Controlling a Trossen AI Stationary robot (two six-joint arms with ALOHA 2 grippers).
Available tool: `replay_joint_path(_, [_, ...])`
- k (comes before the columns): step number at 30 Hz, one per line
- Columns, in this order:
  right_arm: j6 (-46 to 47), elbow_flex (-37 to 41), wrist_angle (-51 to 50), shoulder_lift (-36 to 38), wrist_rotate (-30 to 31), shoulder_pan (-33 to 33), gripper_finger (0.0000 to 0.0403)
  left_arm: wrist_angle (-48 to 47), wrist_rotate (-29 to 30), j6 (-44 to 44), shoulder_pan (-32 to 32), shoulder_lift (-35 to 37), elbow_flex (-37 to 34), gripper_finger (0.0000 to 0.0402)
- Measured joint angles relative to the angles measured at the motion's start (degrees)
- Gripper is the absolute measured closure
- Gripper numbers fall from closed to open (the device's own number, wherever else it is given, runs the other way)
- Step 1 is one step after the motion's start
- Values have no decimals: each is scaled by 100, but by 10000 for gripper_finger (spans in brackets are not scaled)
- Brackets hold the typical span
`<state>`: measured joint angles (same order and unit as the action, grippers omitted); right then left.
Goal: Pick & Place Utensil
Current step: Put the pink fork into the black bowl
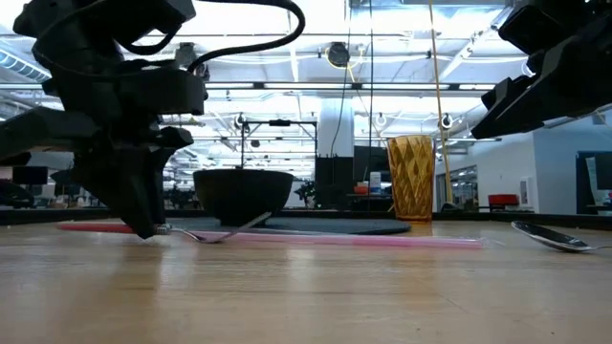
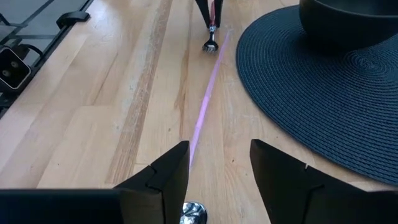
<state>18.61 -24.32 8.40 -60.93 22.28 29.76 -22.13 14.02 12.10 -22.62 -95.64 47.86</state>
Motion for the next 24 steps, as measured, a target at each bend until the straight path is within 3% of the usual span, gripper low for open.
replay_joint_path(18, [-22,0,35,0,9,0,238,-108,1114,-19,-441,11,24,361])
replay_joint_path(24, [-22,0,37,0,11,0,238,-567,1715,64,-616,13,254,351])
